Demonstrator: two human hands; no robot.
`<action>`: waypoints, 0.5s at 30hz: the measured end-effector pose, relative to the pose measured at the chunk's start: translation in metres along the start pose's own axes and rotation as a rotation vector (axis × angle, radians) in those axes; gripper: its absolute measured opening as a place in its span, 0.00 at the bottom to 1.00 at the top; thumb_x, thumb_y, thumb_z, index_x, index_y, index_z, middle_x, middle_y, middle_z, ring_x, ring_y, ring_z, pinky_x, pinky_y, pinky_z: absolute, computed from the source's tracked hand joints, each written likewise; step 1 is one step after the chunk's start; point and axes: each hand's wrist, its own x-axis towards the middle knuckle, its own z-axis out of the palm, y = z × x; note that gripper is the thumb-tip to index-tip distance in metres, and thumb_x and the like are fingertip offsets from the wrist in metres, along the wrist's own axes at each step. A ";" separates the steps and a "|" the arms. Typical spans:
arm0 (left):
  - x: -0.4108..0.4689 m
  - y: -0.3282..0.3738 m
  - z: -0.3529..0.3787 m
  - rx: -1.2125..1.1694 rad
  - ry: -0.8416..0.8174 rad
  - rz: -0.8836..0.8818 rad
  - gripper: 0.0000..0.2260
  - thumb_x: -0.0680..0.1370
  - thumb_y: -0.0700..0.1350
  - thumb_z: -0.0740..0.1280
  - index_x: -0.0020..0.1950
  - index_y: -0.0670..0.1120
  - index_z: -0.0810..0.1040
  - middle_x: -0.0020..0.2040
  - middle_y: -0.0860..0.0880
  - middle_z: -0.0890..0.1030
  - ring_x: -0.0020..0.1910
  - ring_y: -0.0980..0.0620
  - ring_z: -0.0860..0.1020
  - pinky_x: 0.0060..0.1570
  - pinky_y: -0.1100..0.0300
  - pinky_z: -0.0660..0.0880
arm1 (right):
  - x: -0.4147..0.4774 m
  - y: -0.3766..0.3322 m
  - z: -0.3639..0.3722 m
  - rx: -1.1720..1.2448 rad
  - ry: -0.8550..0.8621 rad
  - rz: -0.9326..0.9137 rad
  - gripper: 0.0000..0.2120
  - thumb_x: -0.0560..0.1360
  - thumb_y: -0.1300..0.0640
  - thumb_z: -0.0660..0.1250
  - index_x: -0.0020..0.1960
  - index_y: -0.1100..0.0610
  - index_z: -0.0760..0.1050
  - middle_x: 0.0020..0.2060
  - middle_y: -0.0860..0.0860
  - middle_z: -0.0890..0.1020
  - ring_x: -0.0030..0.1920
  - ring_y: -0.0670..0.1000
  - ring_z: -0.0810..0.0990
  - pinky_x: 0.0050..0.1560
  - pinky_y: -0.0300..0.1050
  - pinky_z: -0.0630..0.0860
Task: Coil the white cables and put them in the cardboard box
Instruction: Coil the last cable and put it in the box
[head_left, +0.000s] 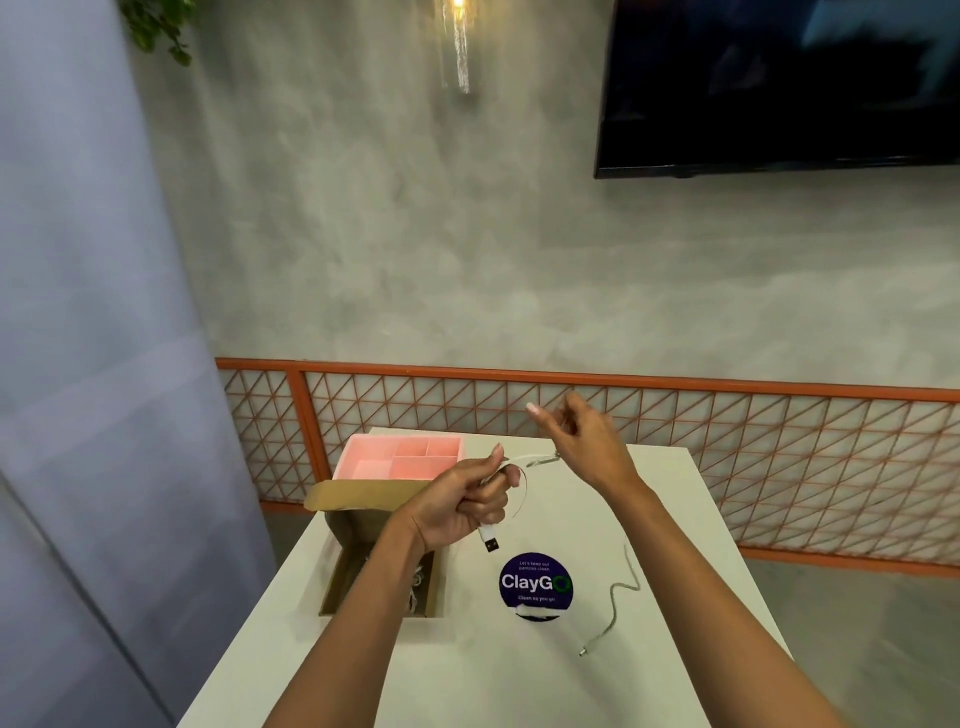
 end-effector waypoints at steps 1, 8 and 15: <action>-0.001 0.001 -0.001 0.021 -0.011 -0.019 0.16 0.80 0.52 0.57 0.41 0.43 0.77 0.24 0.54 0.56 0.22 0.59 0.56 0.26 0.66 0.58 | 0.000 0.002 0.001 -0.057 0.061 -0.024 0.24 0.73 0.33 0.60 0.32 0.52 0.65 0.26 0.48 0.71 0.30 0.51 0.72 0.35 0.45 0.69; -0.014 0.007 -0.013 0.034 -0.169 -0.054 0.13 0.75 0.54 0.68 0.36 0.47 0.76 0.24 0.56 0.60 0.23 0.59 0.56 0.25 0.65 0.56 | 0.009 0.020 -0.003 -0.145 0.119 0.194 0.32 0.71 0.29 0.58 0.24 0.56 0.65 0.23 0.51 0.72 0.31 0.53 0.75 0.37 0.45 0.71; -0.004 0.018 -0.006 -0.158 -0.144 0.085 0.12 0.76 0.51 0.69 0.42 0.42 0.76 0.22 0.55 0.60 0.20 0.61 0.61 0.25 0.66 0.59 | -0.002 0.031 0.017 0.037 -0.251 0.168 0.26 0.78 0.38 0.56 0.31 0.56 0.75 0.30 0.49 0.79 0.33 0.47 0.76 0.45 0.44 0.71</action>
